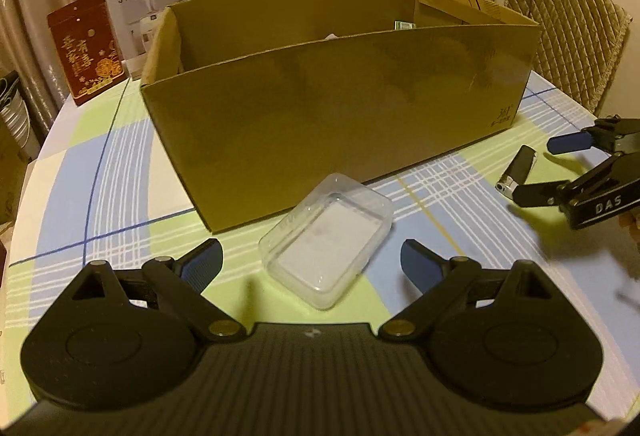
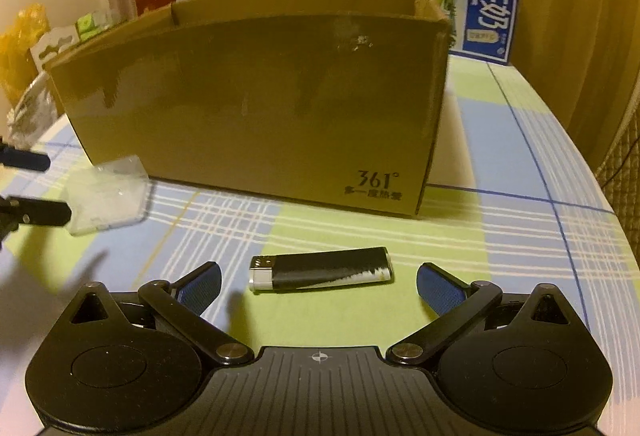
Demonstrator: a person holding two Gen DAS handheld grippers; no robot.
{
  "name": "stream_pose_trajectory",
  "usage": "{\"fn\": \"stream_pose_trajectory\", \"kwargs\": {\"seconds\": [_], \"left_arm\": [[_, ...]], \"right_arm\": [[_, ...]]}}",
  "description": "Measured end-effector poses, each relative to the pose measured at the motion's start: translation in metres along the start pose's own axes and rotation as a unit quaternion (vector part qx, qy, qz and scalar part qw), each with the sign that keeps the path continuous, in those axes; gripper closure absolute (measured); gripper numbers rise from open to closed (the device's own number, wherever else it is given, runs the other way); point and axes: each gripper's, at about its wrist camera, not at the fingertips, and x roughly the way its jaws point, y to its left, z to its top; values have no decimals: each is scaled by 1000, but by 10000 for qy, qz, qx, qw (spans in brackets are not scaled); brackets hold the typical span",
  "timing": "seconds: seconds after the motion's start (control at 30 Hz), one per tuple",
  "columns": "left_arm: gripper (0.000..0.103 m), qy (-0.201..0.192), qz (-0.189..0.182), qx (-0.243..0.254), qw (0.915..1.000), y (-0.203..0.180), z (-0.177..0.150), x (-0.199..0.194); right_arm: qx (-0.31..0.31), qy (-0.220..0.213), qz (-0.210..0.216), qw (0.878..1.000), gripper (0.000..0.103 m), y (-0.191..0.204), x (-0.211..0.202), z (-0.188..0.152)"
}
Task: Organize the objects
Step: 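Grasp the black lighter with the right tool while the left tool grasps the clear plastic container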
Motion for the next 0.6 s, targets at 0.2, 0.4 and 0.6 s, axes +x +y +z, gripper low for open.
{"fn": "stream_pose_trajectory", "kwargs": {"seconds": [0.2, 0.4, 0.6], "left_arm": [[9, 20, -57, 21, 10000, 2, 2, 8], [10, 36, -83, 55, 9999, 5, 2, 16], [11, 37, -156, 134, 9998, 5, 2, 25]], "right_arm": [[-226, -50, -67, 9997, 2, 3, 16, -5], [-212, -109, -52, 9997, 17, 3, 19, -6], [-109, -87, -94, 9999, 24, 12, 12, -2]]}}
